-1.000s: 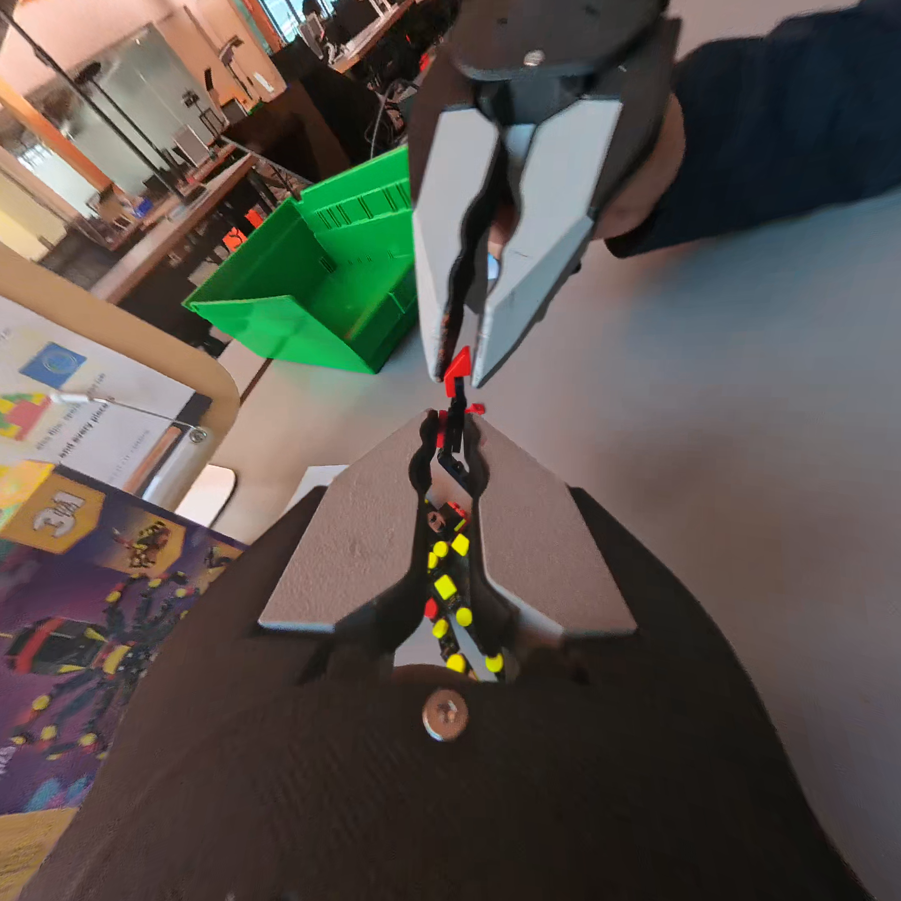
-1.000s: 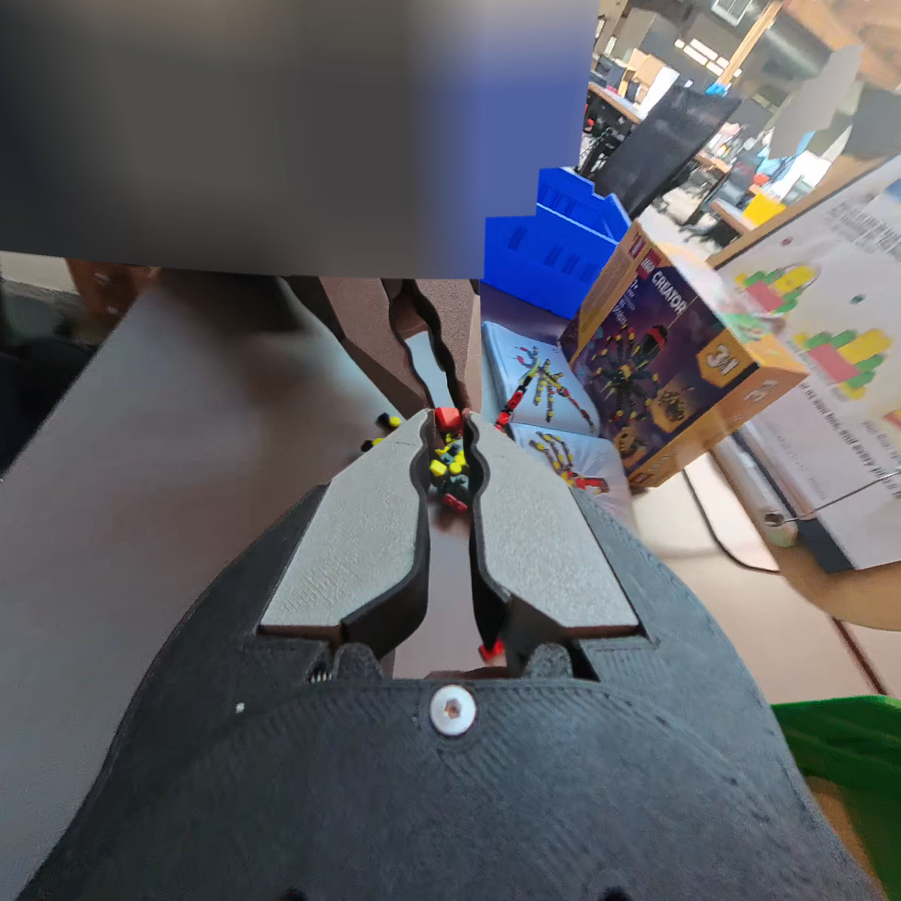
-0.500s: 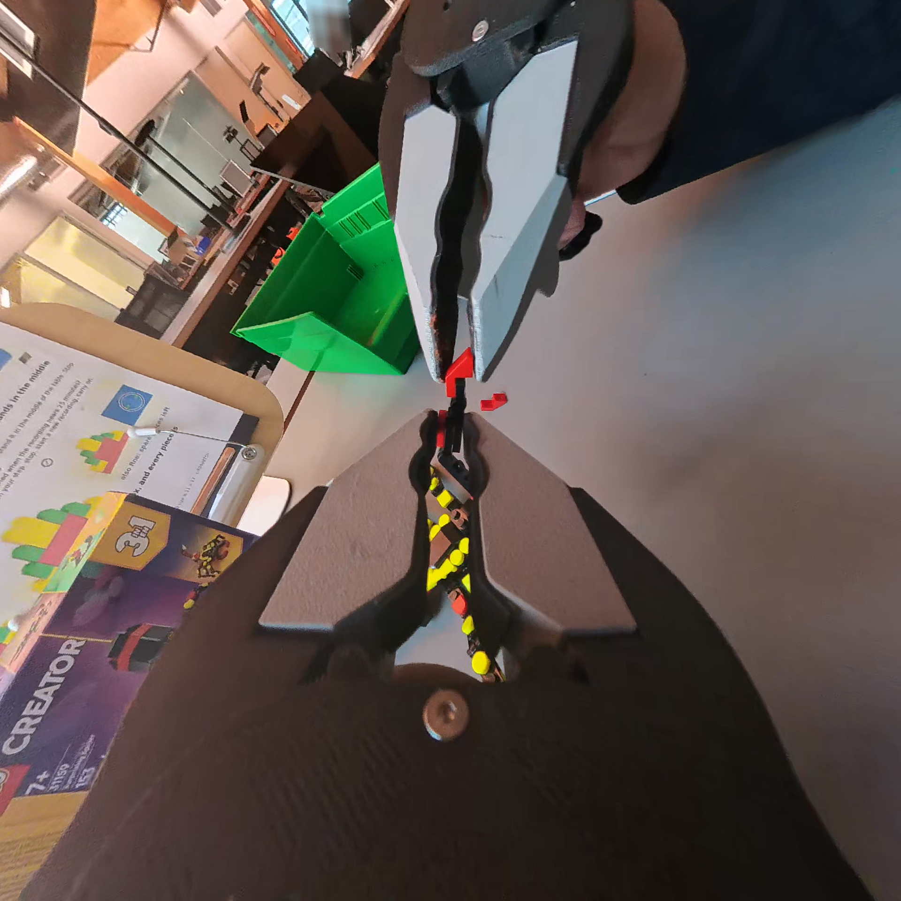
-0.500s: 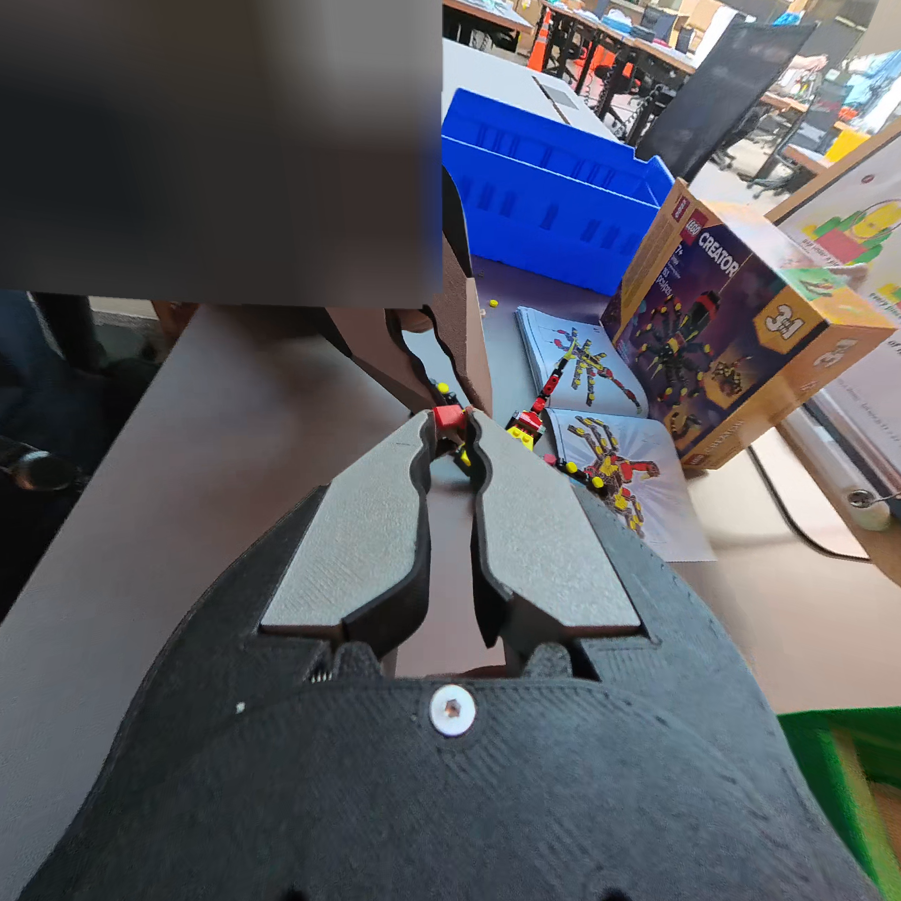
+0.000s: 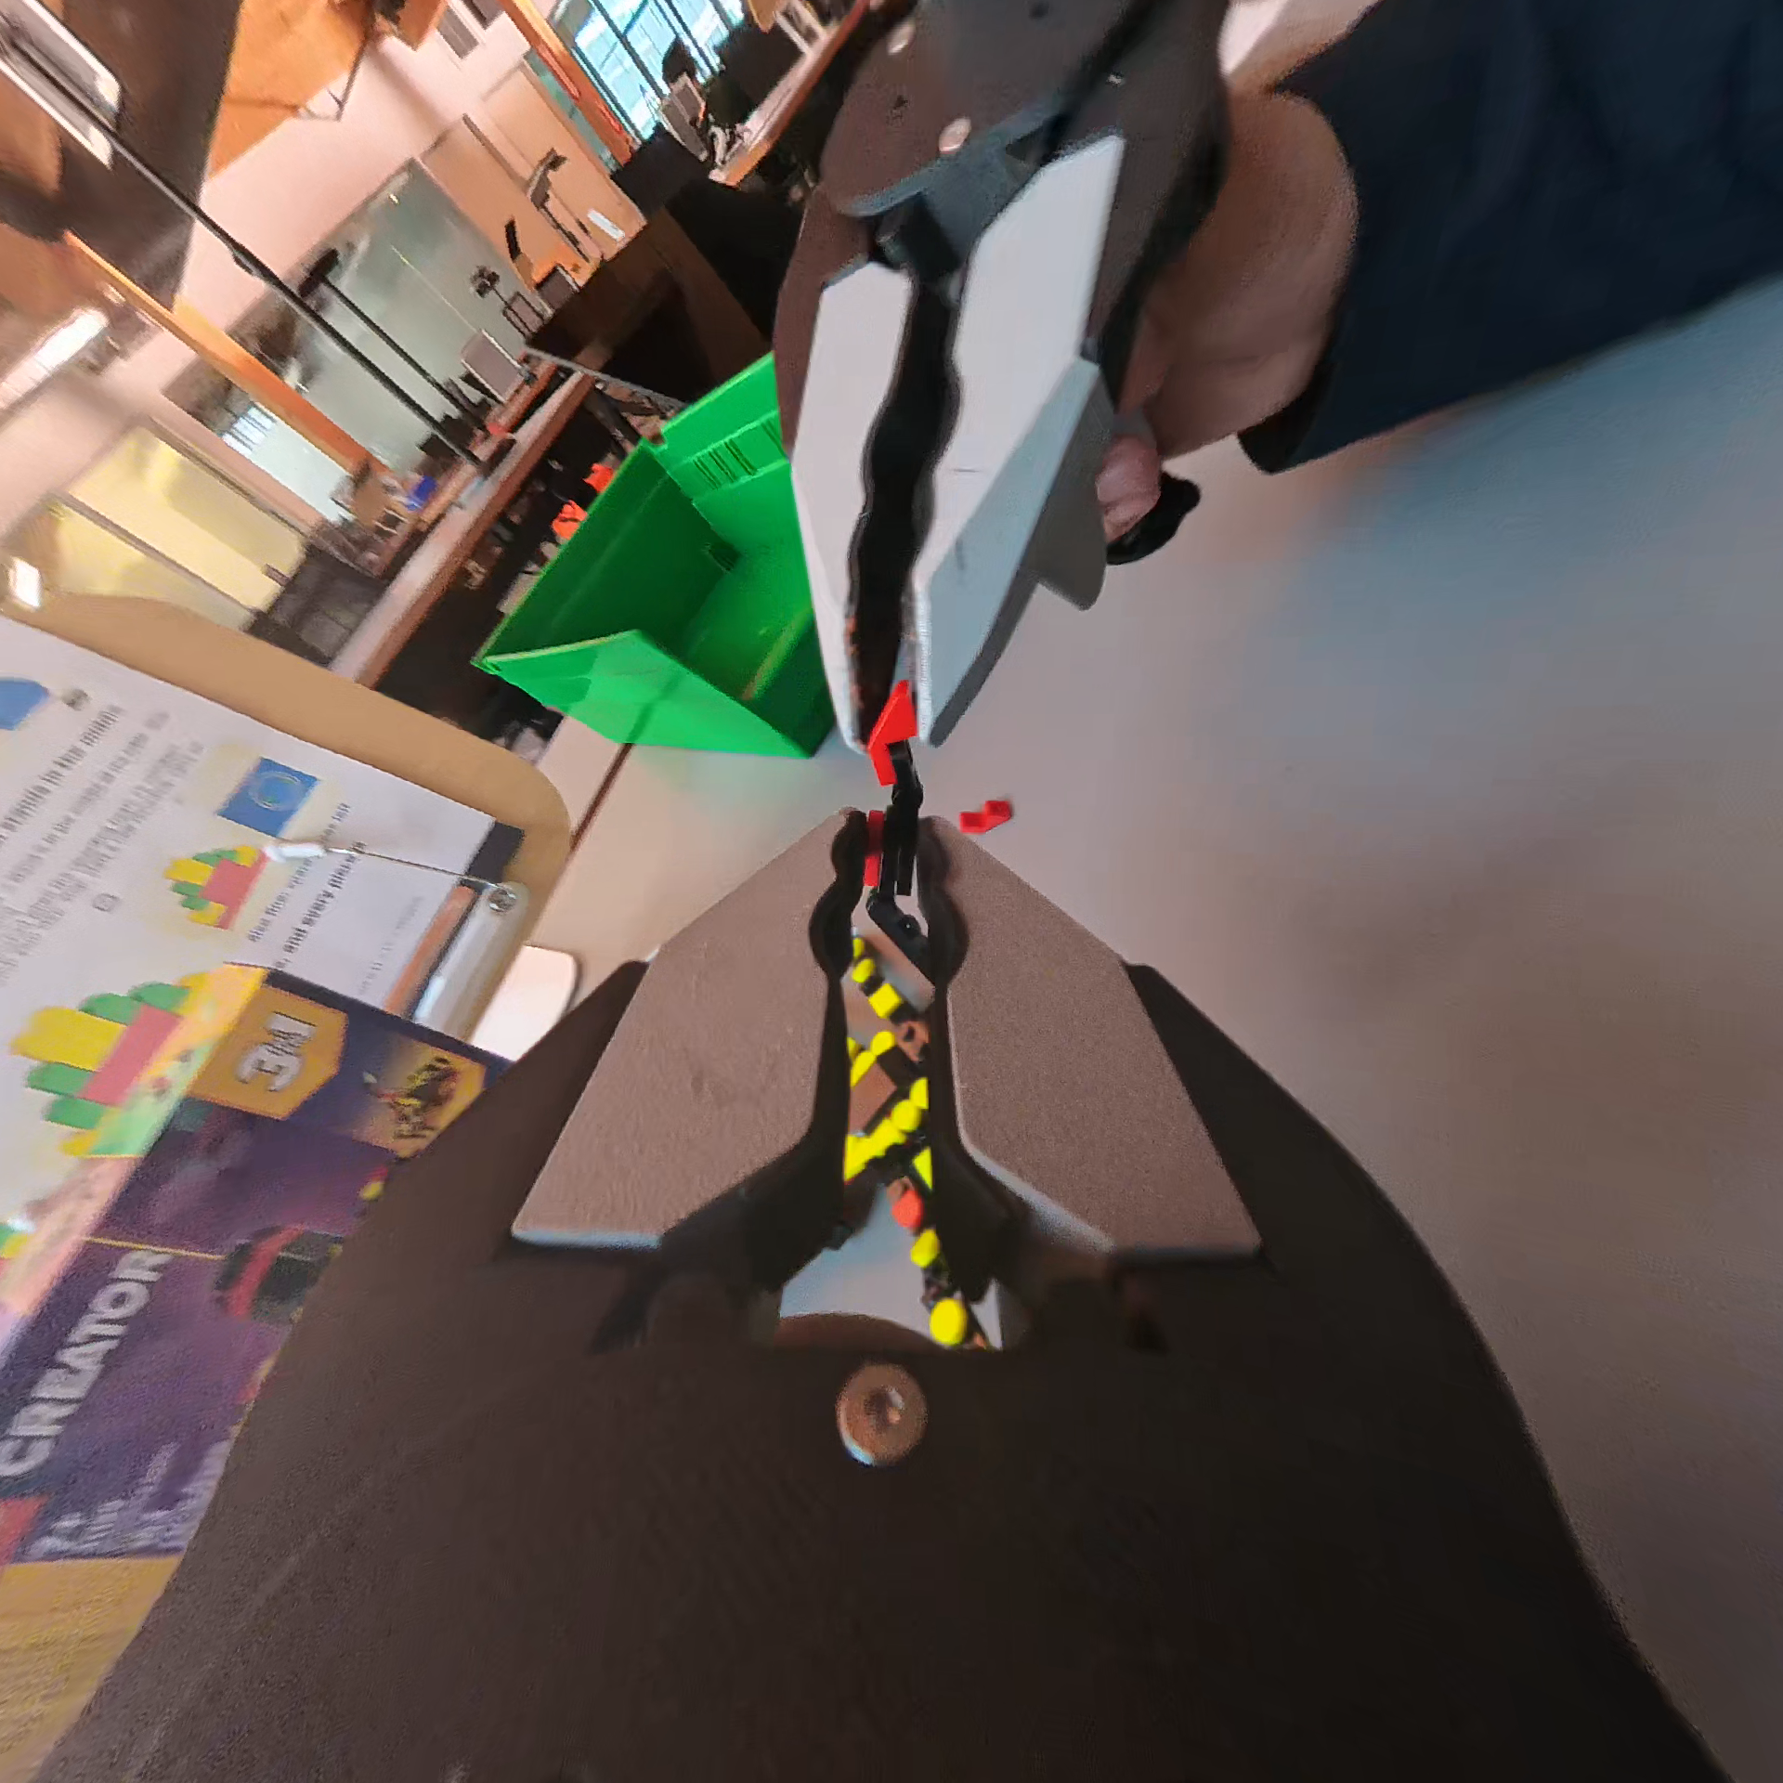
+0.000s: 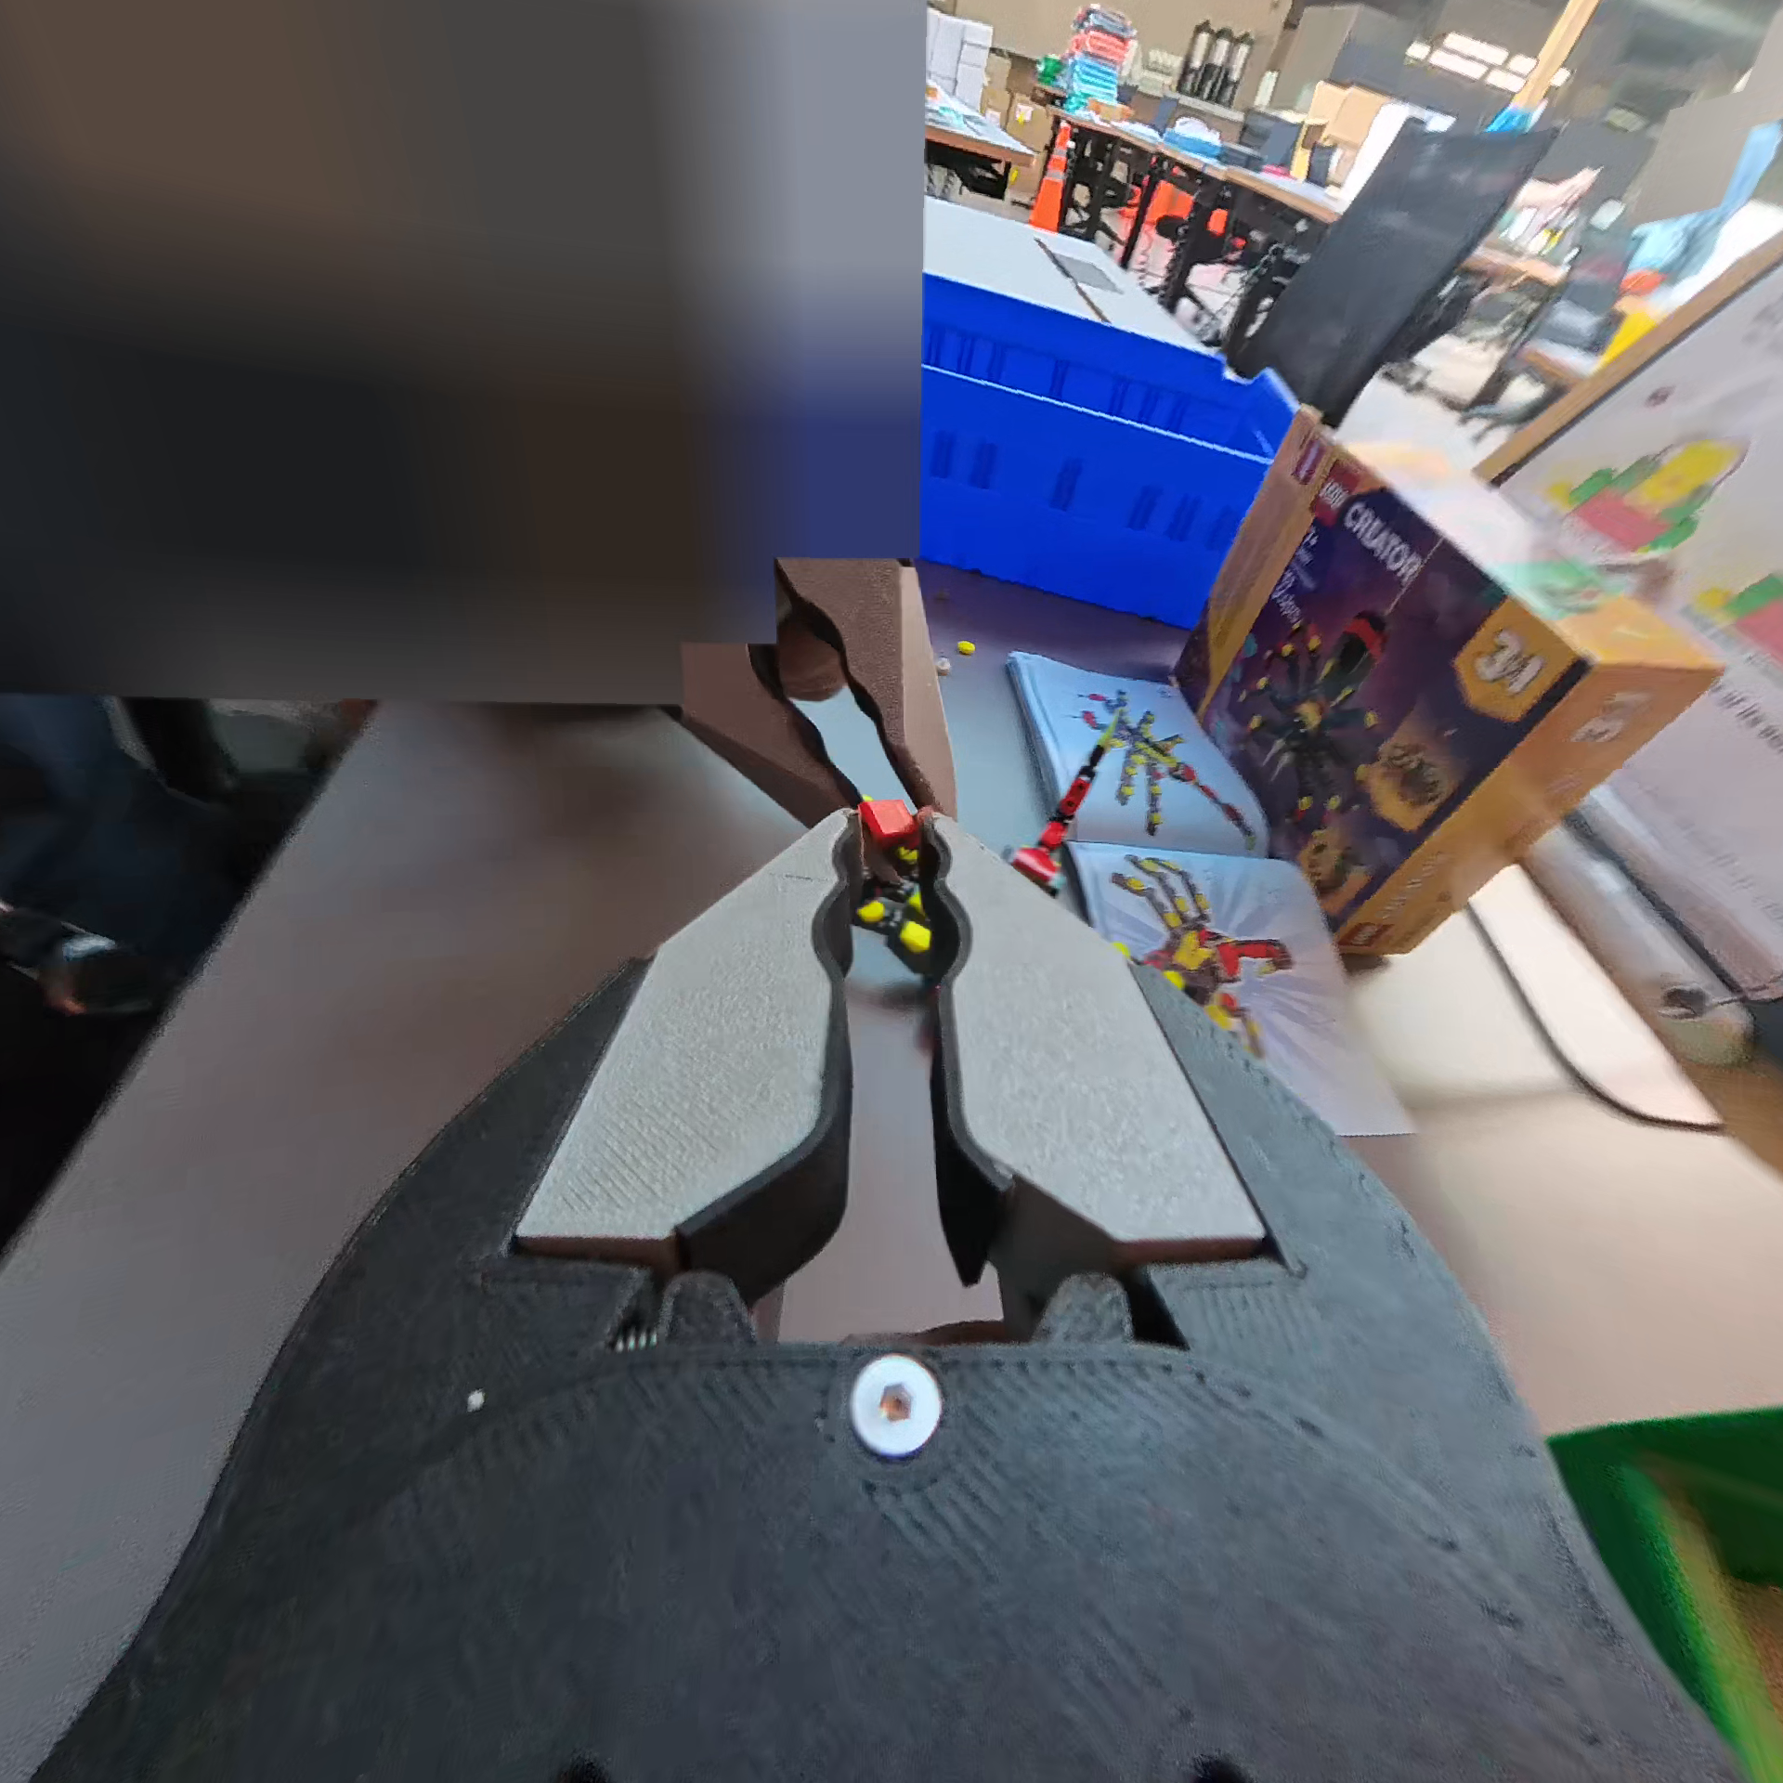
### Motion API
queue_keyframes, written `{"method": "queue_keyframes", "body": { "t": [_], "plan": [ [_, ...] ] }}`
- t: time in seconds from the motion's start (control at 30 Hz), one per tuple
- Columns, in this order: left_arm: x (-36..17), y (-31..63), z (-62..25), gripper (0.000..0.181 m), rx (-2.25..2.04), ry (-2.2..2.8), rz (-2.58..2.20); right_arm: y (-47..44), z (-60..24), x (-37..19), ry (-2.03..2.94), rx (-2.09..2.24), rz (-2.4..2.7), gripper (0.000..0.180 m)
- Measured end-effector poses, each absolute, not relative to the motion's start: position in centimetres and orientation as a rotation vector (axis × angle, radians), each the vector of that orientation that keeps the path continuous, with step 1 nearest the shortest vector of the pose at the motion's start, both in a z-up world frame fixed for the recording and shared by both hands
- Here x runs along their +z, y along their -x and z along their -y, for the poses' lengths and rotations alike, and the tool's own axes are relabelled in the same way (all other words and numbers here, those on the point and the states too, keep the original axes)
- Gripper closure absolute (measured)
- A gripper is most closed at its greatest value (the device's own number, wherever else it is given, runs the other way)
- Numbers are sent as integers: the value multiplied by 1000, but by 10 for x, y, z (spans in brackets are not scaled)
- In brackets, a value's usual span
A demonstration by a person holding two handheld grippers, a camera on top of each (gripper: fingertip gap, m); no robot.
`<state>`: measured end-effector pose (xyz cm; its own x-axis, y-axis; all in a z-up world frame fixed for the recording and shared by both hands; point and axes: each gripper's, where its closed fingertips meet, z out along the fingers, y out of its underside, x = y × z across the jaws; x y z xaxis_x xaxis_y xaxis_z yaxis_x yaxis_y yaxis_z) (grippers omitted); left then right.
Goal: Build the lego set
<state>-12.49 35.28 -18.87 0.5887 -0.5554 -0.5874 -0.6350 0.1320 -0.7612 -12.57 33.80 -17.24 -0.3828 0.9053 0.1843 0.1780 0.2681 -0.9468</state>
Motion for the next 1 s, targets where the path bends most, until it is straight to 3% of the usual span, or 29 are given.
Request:
{"method": "queue_keyframes", "body": {
  "t": [0.13,0.5,0.6,1.0],
  "plan": [
    [-184,125,-353,174,-57,1562,-968,127,-339,-168,840,947,1735,173],
    [-169,122,-349,164,-98,1477,-918,128,-340,-161,872,1018,1685,174],
    [-168,119,-346,175,-107,1461,-936,128,-337,-159,878,1064,1674,174],
    [-164,123,-347,178,-98,1476,-901,128,-341,-157,889,1092,1650,174]
  ]
}}
